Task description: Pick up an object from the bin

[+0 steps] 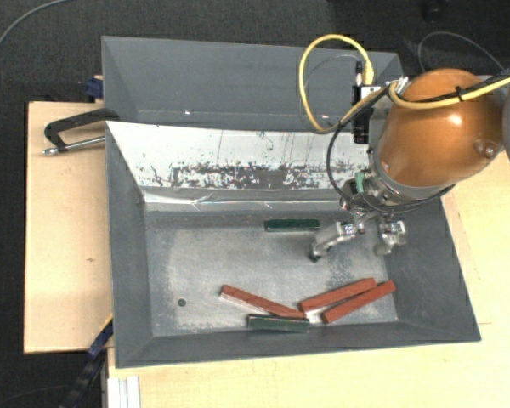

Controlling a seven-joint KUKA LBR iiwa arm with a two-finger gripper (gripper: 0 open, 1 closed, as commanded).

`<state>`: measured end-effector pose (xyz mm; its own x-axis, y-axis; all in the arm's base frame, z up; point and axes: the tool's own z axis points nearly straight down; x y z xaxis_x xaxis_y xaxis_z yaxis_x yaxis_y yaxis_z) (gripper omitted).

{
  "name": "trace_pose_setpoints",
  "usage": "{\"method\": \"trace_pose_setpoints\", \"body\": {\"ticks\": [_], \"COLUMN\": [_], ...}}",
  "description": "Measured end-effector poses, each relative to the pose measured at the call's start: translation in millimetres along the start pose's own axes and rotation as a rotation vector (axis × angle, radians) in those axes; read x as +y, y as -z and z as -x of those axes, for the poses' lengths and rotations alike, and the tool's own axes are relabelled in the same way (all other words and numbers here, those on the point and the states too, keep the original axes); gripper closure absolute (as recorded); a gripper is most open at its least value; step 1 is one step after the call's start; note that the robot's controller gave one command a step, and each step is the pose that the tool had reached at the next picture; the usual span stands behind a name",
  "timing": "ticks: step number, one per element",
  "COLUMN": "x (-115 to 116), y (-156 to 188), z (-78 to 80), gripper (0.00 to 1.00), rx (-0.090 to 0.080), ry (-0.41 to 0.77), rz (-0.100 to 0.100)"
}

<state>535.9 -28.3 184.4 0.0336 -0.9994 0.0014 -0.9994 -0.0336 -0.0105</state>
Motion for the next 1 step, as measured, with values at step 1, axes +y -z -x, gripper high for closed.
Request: {"method": "trace_pose_setpoints", "body": {"ticks": [1], "x": [42.1], "y": [-32.8], "z": [41.9], "gripper": [0.0], "rx": [-0.005], "ry": [0.026], "rz": [0.015]}}
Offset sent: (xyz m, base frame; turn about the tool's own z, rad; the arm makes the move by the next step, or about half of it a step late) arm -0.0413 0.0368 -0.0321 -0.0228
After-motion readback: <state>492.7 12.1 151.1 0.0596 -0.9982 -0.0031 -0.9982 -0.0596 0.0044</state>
